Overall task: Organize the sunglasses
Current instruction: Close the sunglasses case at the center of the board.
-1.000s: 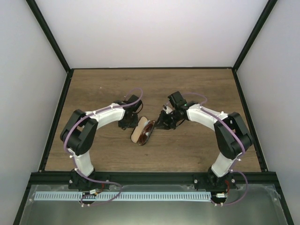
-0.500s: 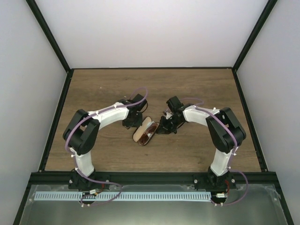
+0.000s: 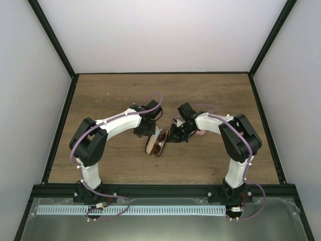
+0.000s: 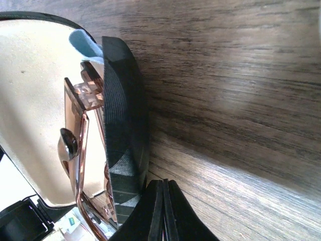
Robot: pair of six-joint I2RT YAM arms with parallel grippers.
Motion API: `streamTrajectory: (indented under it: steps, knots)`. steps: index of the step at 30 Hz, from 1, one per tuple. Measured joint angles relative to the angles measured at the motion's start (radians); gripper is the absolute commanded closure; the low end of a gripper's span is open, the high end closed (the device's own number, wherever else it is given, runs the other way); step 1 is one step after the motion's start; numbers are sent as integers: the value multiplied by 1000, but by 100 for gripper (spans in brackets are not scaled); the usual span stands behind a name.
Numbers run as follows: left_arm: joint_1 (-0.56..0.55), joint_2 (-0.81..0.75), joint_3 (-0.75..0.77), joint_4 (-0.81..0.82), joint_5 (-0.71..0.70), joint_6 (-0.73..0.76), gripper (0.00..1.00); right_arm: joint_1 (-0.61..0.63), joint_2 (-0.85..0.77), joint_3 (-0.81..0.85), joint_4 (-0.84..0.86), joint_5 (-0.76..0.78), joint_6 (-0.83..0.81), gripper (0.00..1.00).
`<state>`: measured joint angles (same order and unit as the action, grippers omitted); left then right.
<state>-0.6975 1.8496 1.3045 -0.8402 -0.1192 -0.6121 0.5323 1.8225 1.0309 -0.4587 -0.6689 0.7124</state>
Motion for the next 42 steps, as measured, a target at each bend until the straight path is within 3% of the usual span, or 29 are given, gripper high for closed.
streamTrajectory:
  steps: [11,28,35,39,42]
  knots:
    - [-46,64,119,-101,-37,-25,75,0,0,-3,7,-21,-1,99]
    - [-91,123,180,-53,-23,-38,74,40,19,-3,28,-104,5,99]
    - [-89,123,172,-36,-22,-38,74,40,-6,5,1,-63,13,85]
    - [-86,122,156,-4,-4,-37,74,40,-75,20,-25,-35,2,58]
    - [-78,112,133,-4,15,-39,64,34,-132,23,-51,4,10,50]
